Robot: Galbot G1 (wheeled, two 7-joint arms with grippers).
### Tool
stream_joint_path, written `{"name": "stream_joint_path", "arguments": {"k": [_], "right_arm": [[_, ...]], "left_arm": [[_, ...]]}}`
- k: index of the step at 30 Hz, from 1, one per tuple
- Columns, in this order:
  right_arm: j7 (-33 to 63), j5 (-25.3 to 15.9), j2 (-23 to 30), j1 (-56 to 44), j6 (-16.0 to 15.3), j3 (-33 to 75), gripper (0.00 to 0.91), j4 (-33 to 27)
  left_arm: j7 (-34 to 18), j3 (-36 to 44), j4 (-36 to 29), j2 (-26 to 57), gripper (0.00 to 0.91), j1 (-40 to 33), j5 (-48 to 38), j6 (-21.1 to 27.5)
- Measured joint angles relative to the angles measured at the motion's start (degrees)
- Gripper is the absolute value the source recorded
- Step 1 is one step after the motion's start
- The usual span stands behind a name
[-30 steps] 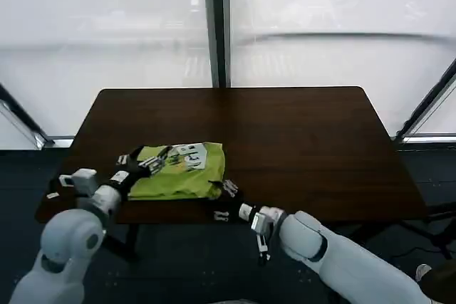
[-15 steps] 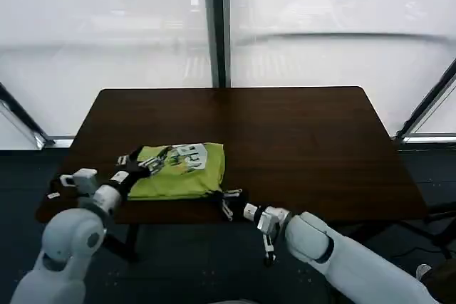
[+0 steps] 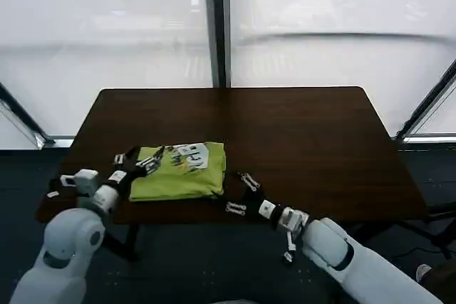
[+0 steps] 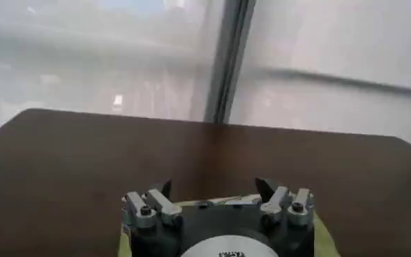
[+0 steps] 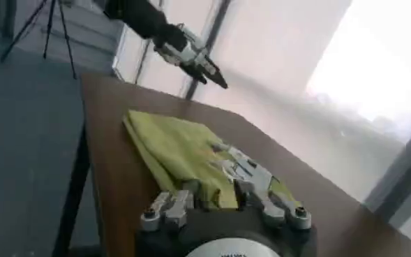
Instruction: Fold and organize the clothes.
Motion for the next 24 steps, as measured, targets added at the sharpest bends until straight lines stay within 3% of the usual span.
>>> {"name": "stream_joint_path", "arguments": {"k": [10,11,12,14,17,24], "right_arm": [[0.1,0.1,-0.1,0.4,-0.2,-0.2,0.878,0.3],[0.1,0.1,-0.1,0.4,-0.2,-0.2,0.878,0.3],[0.1,0.1,-0.1,0.4,-0.2,-0.2,0.878,0.3],[0.2,0.1,-0.2,0.5,-0.2,-0.2,0.878,0.3],[0.2,0.1,-0.2,0.8,-0.3,-0.3,0.878,0.3],[0.5,0.1,0.1,1.0,-0.3,-0.7,0.878,0.1]], "left_arm": [[0.1,0.2,0.0,-1.6,0.488,0.2,0.2,-0.1],[0.1,0.2,0.1,-1.7,0.380,0.2,0.2,-0.1],[0.1,0.2,0.2,-1.9,0.351,0.1,0.2,-0.2],[0.1,0.2,0.3,-2.2,0.156,0.1,0.2,-0.2],[0.2,0.2,0.3,-2.6,0.000,0.1,0.1,-0.3],[0.2,0.2,-0.8,-2.8,0.000,0.0,-1.0,0.1]]}}
